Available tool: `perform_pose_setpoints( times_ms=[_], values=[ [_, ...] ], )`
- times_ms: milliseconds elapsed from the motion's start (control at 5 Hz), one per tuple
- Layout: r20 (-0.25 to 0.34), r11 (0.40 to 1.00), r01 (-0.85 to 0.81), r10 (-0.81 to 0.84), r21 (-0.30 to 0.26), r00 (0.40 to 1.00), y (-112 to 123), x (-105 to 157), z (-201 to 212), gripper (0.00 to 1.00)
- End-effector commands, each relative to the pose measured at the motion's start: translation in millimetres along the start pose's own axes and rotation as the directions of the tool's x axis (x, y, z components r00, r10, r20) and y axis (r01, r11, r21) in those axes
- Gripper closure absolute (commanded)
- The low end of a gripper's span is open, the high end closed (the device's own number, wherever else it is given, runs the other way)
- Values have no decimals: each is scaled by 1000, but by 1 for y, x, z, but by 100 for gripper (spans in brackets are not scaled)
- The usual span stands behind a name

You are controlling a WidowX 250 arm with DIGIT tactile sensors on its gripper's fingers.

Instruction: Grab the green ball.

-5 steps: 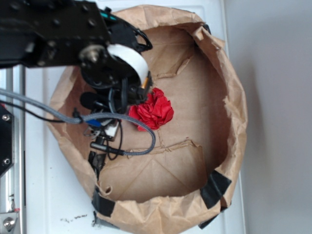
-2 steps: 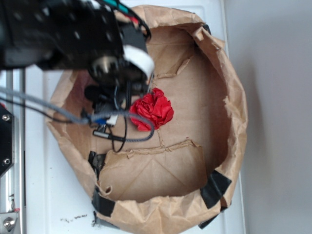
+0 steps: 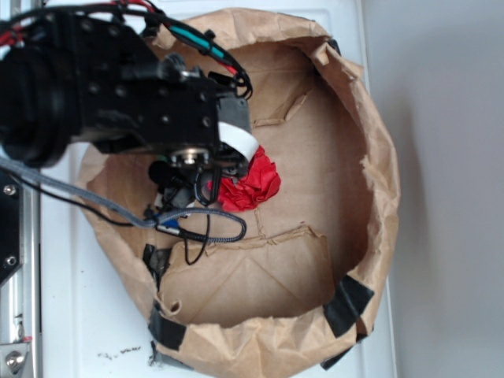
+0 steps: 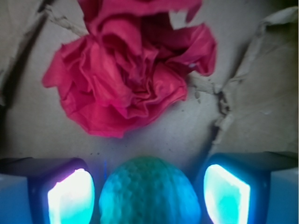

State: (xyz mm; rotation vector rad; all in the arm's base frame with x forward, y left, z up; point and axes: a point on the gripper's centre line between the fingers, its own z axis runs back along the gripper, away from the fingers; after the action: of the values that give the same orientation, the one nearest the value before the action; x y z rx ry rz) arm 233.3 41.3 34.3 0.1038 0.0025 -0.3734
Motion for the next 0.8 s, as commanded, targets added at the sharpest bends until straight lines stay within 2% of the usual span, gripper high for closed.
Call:
perform_pose_setpoints(
  times_ms=[0, 400, 600],
  values=[
    [55, 1000, -3, 2, 29, 998, -5, 7, 11, 100],
    [140, 1000, -18, 19, -8, 990, 4, 5, 46, 100],
    [229, 997, -44, 58, -67, 972, 8, 7, 83, 100]
  ],
)
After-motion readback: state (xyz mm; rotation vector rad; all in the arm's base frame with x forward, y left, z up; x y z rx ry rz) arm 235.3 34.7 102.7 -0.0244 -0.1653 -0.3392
